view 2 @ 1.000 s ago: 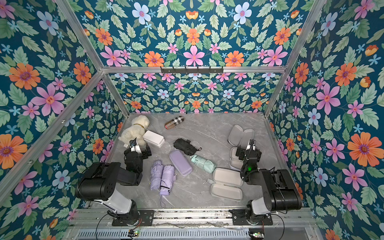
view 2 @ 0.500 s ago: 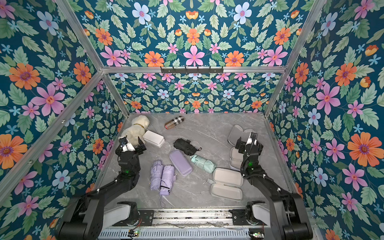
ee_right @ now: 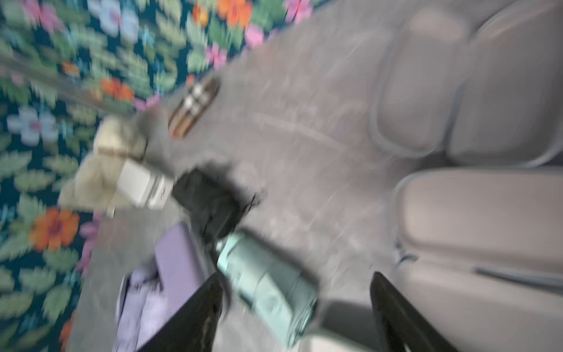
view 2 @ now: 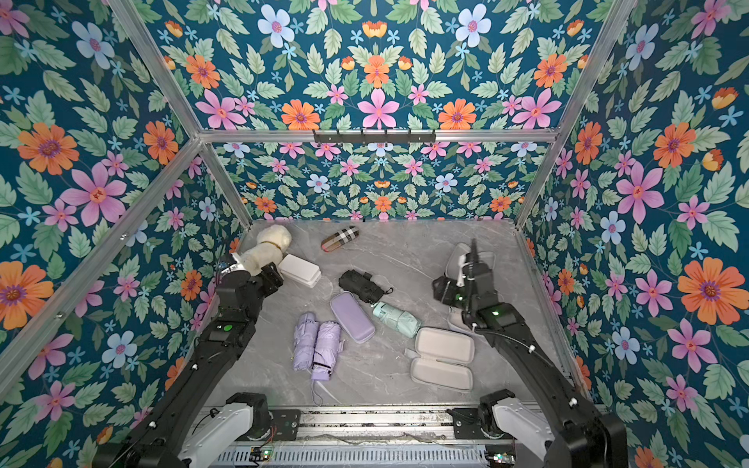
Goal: Put umbrellas into zippered umbrella sleeves
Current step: Pick up the umbrella sleeve at the center of the board.
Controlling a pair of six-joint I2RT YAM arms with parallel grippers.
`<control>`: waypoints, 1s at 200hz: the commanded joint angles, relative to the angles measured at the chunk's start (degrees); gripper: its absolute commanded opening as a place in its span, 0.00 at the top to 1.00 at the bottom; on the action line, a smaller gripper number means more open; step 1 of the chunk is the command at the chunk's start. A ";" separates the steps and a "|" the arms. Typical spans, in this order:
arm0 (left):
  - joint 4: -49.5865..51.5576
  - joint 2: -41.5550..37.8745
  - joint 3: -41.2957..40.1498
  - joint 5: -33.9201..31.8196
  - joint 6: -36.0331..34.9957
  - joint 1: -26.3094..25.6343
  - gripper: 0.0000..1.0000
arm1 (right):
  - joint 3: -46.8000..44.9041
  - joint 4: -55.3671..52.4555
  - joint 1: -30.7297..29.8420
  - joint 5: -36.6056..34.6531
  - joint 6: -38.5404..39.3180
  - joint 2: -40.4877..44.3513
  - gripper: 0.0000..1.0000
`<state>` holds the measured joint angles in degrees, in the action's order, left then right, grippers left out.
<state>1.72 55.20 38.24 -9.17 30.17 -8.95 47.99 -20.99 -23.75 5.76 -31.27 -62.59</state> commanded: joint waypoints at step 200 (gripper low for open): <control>19.66 1.68 -5.71 19.98 8.20 -1.66 0.06 | 34.72 -13.75 -25.32 7.35 10.77 -48.78 0.45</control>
<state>18.96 58.30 31.94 8.88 38.70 -10.79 86.35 -38.35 -51.37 5.61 -18.90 -116.14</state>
